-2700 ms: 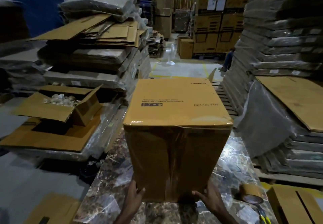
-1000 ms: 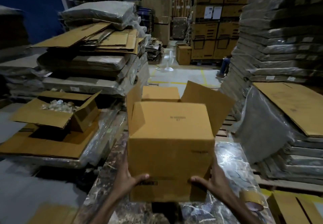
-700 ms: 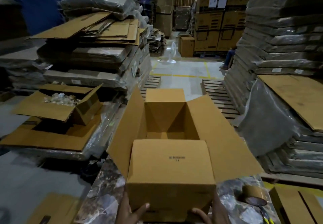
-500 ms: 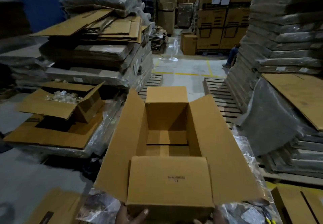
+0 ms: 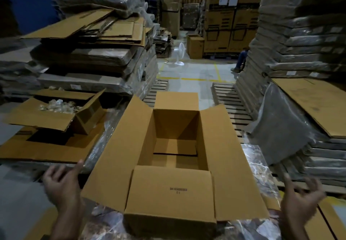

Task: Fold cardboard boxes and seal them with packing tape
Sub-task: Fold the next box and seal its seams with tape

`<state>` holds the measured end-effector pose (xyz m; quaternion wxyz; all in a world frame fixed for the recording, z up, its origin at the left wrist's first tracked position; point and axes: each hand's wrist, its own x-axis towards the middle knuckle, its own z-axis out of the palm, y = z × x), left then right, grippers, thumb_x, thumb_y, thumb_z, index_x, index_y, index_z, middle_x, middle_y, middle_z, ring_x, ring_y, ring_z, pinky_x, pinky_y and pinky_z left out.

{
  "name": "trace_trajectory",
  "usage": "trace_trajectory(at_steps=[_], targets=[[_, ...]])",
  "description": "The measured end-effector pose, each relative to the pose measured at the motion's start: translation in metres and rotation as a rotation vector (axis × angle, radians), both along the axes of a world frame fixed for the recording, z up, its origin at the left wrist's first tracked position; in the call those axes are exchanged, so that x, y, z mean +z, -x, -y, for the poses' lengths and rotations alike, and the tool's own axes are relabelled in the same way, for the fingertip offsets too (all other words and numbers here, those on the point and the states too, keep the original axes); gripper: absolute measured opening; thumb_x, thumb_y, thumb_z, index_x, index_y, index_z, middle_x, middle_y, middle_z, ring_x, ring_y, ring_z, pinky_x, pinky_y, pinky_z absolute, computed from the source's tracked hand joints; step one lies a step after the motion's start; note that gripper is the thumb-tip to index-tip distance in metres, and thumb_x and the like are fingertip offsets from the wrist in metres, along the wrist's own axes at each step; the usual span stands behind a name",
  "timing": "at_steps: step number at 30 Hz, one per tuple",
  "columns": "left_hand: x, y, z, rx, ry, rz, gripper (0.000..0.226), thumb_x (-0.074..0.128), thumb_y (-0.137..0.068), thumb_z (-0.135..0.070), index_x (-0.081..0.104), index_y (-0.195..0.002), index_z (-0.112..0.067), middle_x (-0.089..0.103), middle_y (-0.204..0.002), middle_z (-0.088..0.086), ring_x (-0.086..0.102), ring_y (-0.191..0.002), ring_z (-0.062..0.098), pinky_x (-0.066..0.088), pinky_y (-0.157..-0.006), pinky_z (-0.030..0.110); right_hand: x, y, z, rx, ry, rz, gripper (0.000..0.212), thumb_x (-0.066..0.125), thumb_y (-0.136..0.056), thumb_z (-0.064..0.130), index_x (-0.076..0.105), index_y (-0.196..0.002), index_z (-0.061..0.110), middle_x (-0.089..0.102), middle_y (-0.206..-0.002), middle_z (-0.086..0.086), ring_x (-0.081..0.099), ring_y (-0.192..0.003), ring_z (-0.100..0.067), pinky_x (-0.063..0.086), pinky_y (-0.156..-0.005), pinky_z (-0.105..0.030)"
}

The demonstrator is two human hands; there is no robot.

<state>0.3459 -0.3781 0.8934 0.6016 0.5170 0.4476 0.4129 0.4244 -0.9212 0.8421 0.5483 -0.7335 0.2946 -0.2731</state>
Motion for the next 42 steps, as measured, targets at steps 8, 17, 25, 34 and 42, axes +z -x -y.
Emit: trace_trajectory(at_steps=[8,17,25,34,42], targets=[[0.048,-0.118,-0.001,-0.77,-0.894,-0.332,0.043,0.076,-0.094,-0.029,0.063,-0.135,-0.026,0.062,-0.138,-0.001,0.059,-0.123,0.02,0.05,-0.095,0.043,0.101,-0.1,-0.133,0.571,0.691,-0.016,0.064,0.076,-0.089,0.046,0.051,-0.144,0.024,0.056,-0.144,-0.005,0.054,-0.128,-0.026,0.048,-0.098,-0.046],[-0.021,-0.308,0.022,-1.186,-0.904,-0.719,0.075,0.052,-0.102,-0.059,0.03,-0.161,-0.018,0.04,-0.163,0.009,0.042,-0.146,0.031,0.04,-0.114,0.046,0.037,-0.27,-0.241,0.883,0.516,-0.268,0.084,0.066,-0.089,0.065,0.042,-0.152,0.016,0.052,-0.15,-0.008,0.053,-0.134,-0.026,0.048,-0.104,-0.043],[-0.075,-0.424,-0.004,-1.021,-0.615,-0.897,0.099,0.028,-0.089,-0.09,0.016,-0.166,-0.029,0.02,-0.172,0.007,0.02,-0.157,0.036,0.009,-0.122,0.067,-0.02,-0.416,-0.233,0.905,0.49,-0.428,0.112,0.068,-0.081,0.075,0.024,-0.16,0.007,0.033,-0.163,-0.018,0.038,-0.146,-0.037,0.042,-0.113,-0.052],[-0.072,-0.461,0.011,-1.024,0.003,-0.299,0.038,0.034,-0.111,-0.05,0.067,-0.102,-0.032,0.078,-0.087,-0.011,0.071,-0.085,0.005,0.056,-0.086,0.024,-0.055,-0.428,-0.238,0.752,0.166,-0.181,0.073,0.046,-0.093,0.077,0.054,-0.144,0.025,0.062,-0.14,-0.004,0.058,-0.129,-0.029,0.047,-0.106,-0.046],[-0.071,-0.417,-0.008,-1.174,-0.209,-0.285,0.043,0.057,-0.087,-0.063,0.082,-0.093,-0.028,0.064,-0.14,0.005,0.056,-0.133,0.024,0.043,-0.107,0.035,-0.045,-0.406,-0.221,0.811,0.031,0.041,0.049,0.05,-0.101,0.052,0.08,-0.094,0.015,0.079,-0.095,0.002,0.073,-0.096,-0.013,0.054,-0.093,-0.035]])
